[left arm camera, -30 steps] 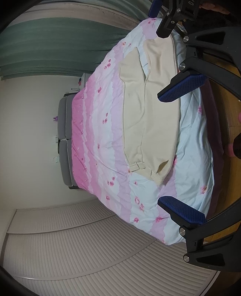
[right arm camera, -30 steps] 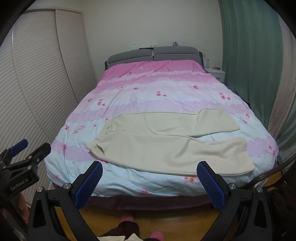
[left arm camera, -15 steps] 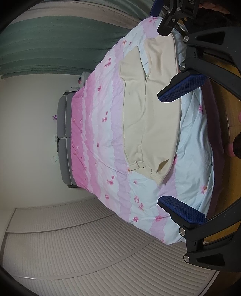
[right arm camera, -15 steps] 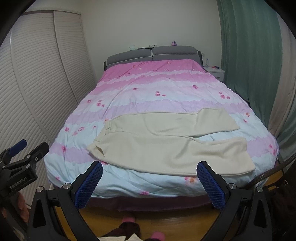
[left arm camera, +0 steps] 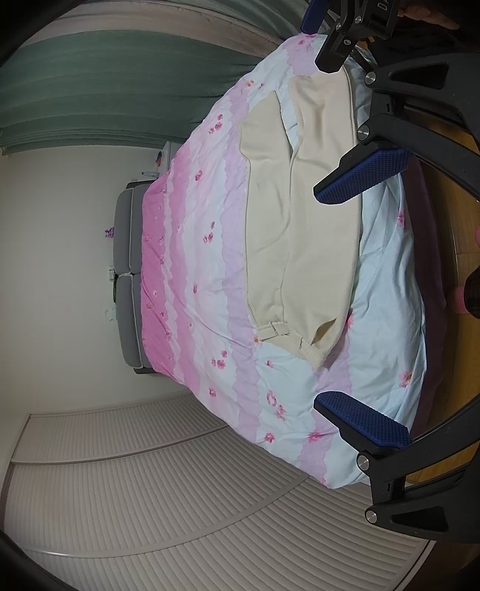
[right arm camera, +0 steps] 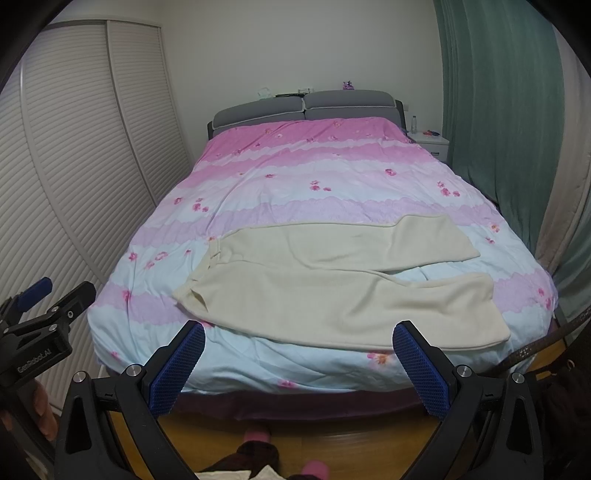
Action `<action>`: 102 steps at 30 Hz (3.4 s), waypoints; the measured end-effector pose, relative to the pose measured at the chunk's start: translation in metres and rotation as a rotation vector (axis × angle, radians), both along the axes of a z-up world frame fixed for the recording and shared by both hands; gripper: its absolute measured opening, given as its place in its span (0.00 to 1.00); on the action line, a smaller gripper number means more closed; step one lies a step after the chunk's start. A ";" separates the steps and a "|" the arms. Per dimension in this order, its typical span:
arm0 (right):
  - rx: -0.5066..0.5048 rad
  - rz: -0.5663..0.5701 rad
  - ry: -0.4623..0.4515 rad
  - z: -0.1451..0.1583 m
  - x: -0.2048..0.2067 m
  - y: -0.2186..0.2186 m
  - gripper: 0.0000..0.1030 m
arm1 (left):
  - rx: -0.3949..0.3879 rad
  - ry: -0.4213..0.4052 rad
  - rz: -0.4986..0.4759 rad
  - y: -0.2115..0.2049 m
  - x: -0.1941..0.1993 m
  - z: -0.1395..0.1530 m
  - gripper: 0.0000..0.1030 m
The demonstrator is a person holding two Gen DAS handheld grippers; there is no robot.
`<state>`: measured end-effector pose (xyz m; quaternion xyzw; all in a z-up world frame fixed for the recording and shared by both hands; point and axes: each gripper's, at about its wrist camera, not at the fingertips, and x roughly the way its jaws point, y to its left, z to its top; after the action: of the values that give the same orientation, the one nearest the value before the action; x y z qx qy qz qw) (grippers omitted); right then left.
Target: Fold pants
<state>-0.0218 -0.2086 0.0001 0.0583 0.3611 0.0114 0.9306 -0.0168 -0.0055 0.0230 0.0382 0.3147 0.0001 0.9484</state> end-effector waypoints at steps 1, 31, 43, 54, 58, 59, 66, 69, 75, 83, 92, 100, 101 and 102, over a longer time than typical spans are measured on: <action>0.001 -0.001 0.000 0.000 0.000 0.000 1.00 | 0.000 -0.001 0.001 0.000 0.000 0.000 1.00; 0.016 0.024 0.075 -0.022 0.029 0.004 1.00 | 0.018 0.090 0.025 0.010 0.031 -0.028 1.00; 0.063 -0.018 0.248 -0.116 0.117 0.034 1.00 | 0.059 0.244 0.017 0.073 0.145 -0.131 1.00; 0.260 -0.249 0.585 -0.259 0.207 0.042 0.96 | -0.045 0.601 0.011 0.121 0.276 -0.275 0.98; 0.282 -0.319 0.647 -0.297 0.218 0.038 0.91 | -0.104 0.703 0.031 0.132 0.301 -0.317 0.98; 0.286 -0.334 0.661 -0.306 0.220 0.036 0.90 | -0.117 0.732 0.035 0.133 0.306 -0.329 0.98; 0.376 -0.425 0.721 -0.340 0.224 0.016 0.85 | -0.253 0.853 0.068 0.140 0.331 -0.378 0.97; 0.413 -0.473 0.744 -0.351 0.226 0.007 0.82 | -0.308 0.885 0.080 0.144 0.339 -0.391 0.89; 0.380 -0.493 0.780 -0.359 0.236 0.002 0.46 | -0.393 0.909 0.033 0.140 0.352 -0.392 0.42; 0.333 -0.405 0.658 -0.288 0.253 -0.006 0.16 | -0.381 0.787 -0.018 0.140 0.352 -0.323 0.15; 0.332 -0.321 0.413 -0.183 0.307 -0.034 0.14 | -0.427 0.556 0.010 0.127 0.383 -0.230 0.13; 0.321 -0.201 0.363 -0.169 0.433 -0.055 0.14 | -0.388 0.453 0.138 0.103 0.471 -0.205 0.12; 0.314 -0.175 0.358 -0.168 0.456 -0.060 0.14 | -0.374 0.451 0.151 0.102 0.478 -0.209 0.12; 0.311 -0.167 0.357 -0.168 0.460 -0.055 0.14 | -0.358 0.451 0.166 0.100 0.491 -0.211 0.12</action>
<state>0.4385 -0.2639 -0.1684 0.2317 0.5078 -0.0205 0.8295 0.4744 0.0940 -0.1883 -0.1566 0.5146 0.0138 0.8429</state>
